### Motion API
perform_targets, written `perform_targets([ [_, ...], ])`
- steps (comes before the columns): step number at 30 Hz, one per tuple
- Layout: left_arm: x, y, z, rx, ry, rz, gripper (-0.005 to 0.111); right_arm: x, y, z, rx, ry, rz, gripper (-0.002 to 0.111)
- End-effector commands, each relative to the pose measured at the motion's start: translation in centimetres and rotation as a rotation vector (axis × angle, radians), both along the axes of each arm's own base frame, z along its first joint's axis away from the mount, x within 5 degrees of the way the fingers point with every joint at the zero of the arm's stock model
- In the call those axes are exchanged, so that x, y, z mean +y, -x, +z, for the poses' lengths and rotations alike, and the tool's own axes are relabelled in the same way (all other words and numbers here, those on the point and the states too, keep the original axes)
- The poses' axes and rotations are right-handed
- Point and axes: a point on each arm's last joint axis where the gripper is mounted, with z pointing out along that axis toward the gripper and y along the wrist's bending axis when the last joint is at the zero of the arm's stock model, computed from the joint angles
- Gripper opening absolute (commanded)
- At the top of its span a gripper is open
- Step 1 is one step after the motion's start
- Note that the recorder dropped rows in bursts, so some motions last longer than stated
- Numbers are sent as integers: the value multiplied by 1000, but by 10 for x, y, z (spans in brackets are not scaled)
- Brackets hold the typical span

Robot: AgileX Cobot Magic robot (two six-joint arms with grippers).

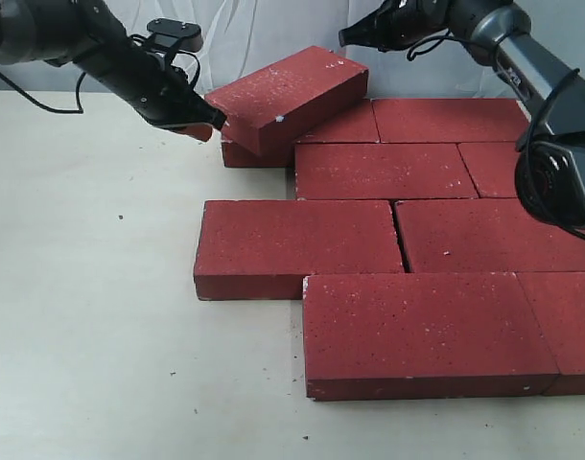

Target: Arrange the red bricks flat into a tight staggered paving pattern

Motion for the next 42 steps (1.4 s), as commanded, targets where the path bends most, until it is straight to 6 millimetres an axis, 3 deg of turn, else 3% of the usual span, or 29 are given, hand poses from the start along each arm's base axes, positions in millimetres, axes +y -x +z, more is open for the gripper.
perform_targets([
  [1,0,-6,-4,-5,1,9,0,-3,-5,-10,-21,-34,-14,-1],
  [10,-3,-10,-17,17,12,13,0,-6,-10,-32,-22,-41,-27,-1],
  [19,-18,-12,-11,-42,28,15,0,-6,-9,-37,3,-26,-12,-1],
  [28,-20,-15,-5,-59,58,32,0,3,-1,-42,77,-3,130,-1],
  [33,-18,-18,-5,-97,34,35,0,2,4,-32,115,32,147,-1],
  [42,-15,-20,-5,-119,12,36,0,2,24,14,198,76,250,-1],
])
